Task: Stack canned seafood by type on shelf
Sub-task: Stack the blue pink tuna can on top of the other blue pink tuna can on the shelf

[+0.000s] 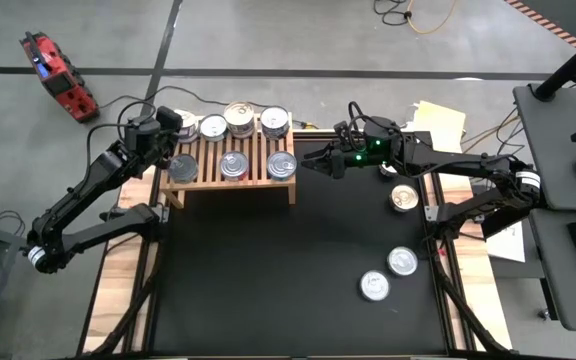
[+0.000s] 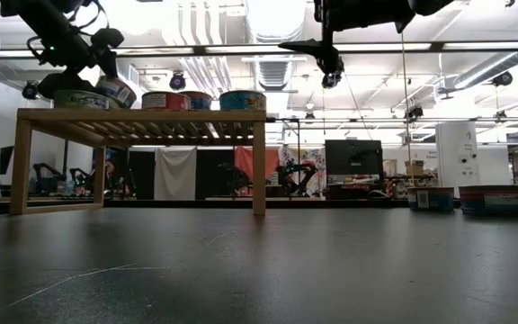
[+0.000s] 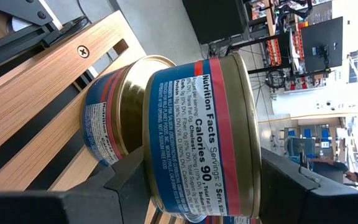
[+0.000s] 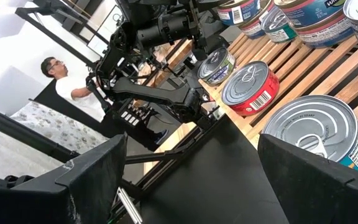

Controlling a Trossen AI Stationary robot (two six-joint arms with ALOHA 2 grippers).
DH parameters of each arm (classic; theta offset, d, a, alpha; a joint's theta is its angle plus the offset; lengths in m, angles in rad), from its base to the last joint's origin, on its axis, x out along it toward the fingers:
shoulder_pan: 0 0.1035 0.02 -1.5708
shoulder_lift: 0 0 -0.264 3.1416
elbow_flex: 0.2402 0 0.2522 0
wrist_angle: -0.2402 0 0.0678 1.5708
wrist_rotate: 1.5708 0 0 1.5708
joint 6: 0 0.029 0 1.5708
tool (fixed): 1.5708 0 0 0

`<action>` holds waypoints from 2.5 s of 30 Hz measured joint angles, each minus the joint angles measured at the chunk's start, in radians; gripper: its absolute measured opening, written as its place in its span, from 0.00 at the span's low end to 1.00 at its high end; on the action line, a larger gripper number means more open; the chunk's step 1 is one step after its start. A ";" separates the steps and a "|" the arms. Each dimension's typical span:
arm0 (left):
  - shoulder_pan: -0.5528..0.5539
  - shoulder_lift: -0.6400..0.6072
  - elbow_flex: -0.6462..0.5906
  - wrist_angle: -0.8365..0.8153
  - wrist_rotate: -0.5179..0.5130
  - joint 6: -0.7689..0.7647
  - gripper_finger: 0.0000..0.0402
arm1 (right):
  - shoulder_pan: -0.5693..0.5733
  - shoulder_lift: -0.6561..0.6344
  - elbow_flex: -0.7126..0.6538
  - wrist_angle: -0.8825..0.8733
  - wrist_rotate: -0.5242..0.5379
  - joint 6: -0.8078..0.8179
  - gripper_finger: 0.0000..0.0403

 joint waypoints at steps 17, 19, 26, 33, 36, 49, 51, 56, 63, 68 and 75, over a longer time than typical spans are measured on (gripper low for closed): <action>0.000 0.000 0.000 0.000 0.004 -0.005 0.54 | 0.000 0.000 0.000 0.000 0.000 -0.002 0.88; 0.000 0.000 0.000 0.000 0.005 -0.006 0.54 | 0.000 0.000 0.000 0.000 0.000 -0.002 0.88; 0.000 0.000 0.000 0.001 0.003 -0.010 0.54 | 0.000 0.000 0.000 0.000 0.000 -0.003 0.88; 0.000 0.000 0.000 0.003 0.001 -0.017 0.54 | 0.000 0.000 0.000 0.000 0.000 -0.003 0.88; 0.000 0.000 0.000 0.003 -0.001 -0.024 0.54 | 0.000 0.000 0.000 0.000 0.000 -0.004 0.88; 0.000 0.000 0.000 0.003 -0.001 -0.024 0.54 | 0.000 0.000 0.000 0.000 0.000 -0.006 0.88; 0.000 0.000 0.000 0.003 -0.001 -0.023 0.54 | 0.000 0.000 0.000 0.000 0.000 -0.007 0.88; 0.000 -0.002 0.000 0.009 -0.001 -0.008 0.54 | 0.000 0.000 0.000 0.000 0.000 -0.007 0.88; 0.000 -0.002 -0.001 0.009 -0.001 -0.007 0.54 | 0.000 0.000 0.000 0.000 0.000 -0.008 0.88; 0.000 -0.002 -0.001 0.009 -0.001 -0.007 0.54 | 0.000 0.000 0.000 0.000 0.000 -0.008 0.88; 0.000 -0.003 -0.001 0.008 0.000 -0.006 0.54 | 0.000 0.000 0.000 0.000 0.000 -0.008 0.88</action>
